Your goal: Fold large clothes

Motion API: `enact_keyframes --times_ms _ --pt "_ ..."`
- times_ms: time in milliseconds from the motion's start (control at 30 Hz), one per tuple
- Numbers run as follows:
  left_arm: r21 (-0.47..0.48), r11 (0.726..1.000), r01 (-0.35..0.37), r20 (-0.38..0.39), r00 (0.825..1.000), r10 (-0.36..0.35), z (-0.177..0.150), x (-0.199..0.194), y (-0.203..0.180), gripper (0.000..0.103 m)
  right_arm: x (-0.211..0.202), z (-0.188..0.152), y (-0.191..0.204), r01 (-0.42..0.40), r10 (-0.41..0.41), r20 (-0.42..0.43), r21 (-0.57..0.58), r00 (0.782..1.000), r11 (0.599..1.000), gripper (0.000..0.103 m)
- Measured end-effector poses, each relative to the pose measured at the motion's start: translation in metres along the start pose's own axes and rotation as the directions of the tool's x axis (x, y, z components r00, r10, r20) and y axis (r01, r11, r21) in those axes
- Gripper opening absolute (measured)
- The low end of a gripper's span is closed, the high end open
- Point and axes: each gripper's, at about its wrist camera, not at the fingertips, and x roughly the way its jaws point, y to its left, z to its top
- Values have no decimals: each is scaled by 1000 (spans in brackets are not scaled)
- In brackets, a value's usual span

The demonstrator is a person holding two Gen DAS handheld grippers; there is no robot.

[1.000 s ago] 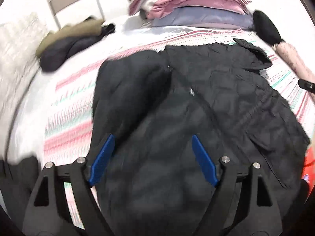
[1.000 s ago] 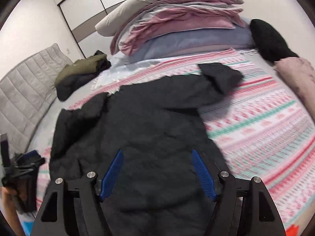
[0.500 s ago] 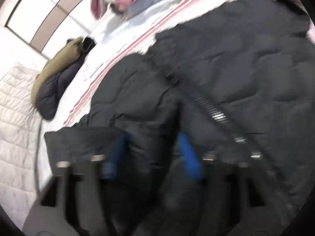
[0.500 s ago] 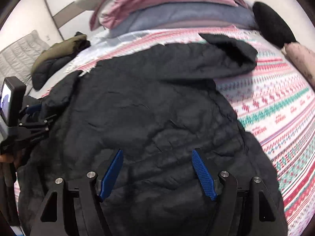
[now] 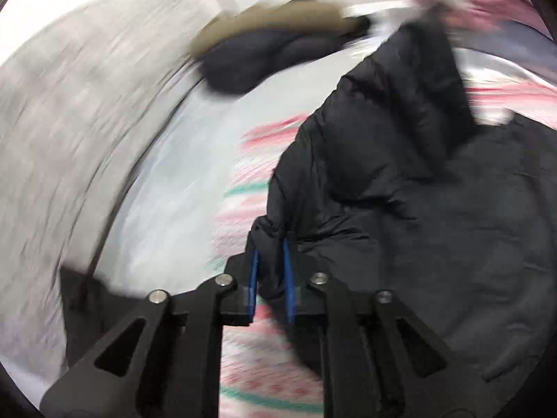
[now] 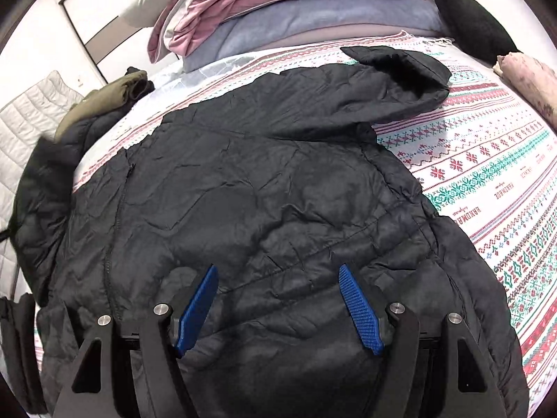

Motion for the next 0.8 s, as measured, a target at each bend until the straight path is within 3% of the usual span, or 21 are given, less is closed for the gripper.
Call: enact_keyframes --times_ms 100,167,200,233,300,400,567,633,800 --pt "-69 993 -100 -78 992 95 -15 21 45 26 -2 0 2 4 -4 0 -4 1000 1000 73" --pt "-123 990 -74 -81 995 65 -24 25 66 47 -3 -1 4 5 -5 0 -11 1000 1000 73" --pt "-157 986 -47 -66 997 37 -30 22 74 63 -4 0 5 4 -4 0 -17 1000 1000 73" --pt "-192 981 -19 -38 999 12 -34 18 79 68 -4 0 7 2 -2 1 -23 1000 1000 73" --pt "-212 976 45 13 999 -43 -32 13 76 69 -6 0 11 1 -1 6 -35 1000 999 73" --pt "-167 976 141 51 990 -134 -19 18 47 70 -5 -1 17 5 -4 14 -62 1000 998 73" --pt "-66 981 185 47 982 -182 12 49 -19 73 3 -7 32 26 -26 1 -120 1000 992 73" --pt "-81 981 178 6 984 -178 25 71 -42 73 6 -8 35 37 -37 -1 -141 999 989 73" --pt "-122 991 61 -128 989 -76 32 136 -70 73 11 -6 34 43 -45 -7 -140 999 989 73"
